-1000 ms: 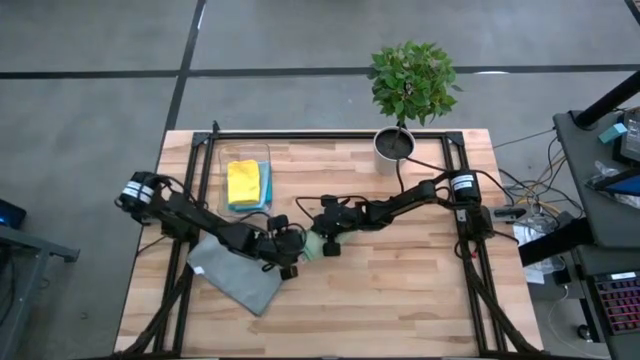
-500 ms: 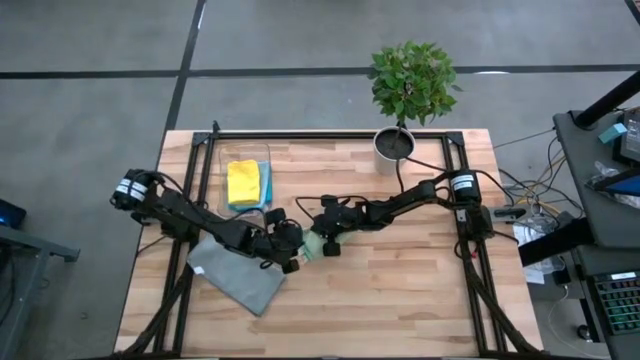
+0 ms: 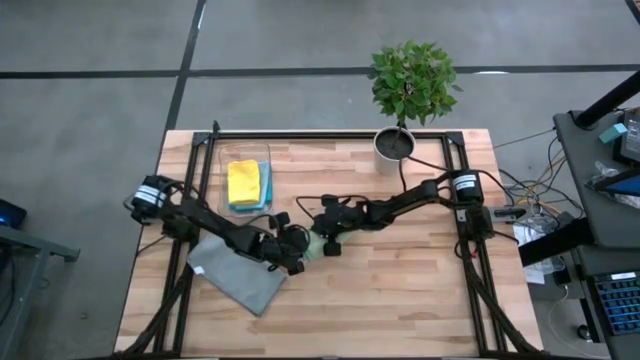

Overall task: Fold microfiber towels
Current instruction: Stack the folded light green microfiber towel on top of the yellow microfiber towel on the bin

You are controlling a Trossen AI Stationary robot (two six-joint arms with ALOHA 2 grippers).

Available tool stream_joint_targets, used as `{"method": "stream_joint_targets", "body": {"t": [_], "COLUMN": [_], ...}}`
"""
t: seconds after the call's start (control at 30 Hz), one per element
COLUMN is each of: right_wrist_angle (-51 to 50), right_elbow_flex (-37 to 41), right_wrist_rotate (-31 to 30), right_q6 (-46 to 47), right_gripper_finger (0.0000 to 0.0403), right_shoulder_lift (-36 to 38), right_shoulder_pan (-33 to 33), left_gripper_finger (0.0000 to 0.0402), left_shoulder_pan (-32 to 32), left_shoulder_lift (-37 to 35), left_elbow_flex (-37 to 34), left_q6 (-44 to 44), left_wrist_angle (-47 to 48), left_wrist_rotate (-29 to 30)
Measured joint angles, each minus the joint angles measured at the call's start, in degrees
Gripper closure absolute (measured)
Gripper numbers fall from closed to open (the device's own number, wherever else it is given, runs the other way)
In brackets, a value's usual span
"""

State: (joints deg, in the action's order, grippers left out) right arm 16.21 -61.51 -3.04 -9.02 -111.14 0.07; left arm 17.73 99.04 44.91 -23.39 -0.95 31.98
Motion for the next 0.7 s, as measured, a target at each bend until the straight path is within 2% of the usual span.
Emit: {"method": "stream_joint_targets", "body": {"t": [0.33, 0.5, 0.7], "right_wrist_angle": [-6.26, -10.74, -17.15], "right_elbow_flex": [0.0, -0.05, 1.29], "right_wrist_rotate": [-0.21, -6.42, -10.68], "right_q6": [0.02, 0.41, 2.29], "right_gripper_finger": [0.0394, 0.0394, 0.0394], "right_shoulder_lift": [6.54, 9.5, 12.87], "right_shoulder_pan": [0.45, 1.22, 3.0], "left_gripper_finger": [0.027, 0.027, 0.027], "left_shoulder_pan": [-0.11, -0.11, -0.11], "left_shoulder_lift": [1.54, 0.8, -0.55], "left_elbow_flex": [0.12, 0.06, 0.08], "left_q6": [-1.49, -1.5, -1.23], "left_wrist_angle": [-0.47, 0.02, 0.38], "left_wrist_rotate": [-0.05, -0.45, -0.93]}}
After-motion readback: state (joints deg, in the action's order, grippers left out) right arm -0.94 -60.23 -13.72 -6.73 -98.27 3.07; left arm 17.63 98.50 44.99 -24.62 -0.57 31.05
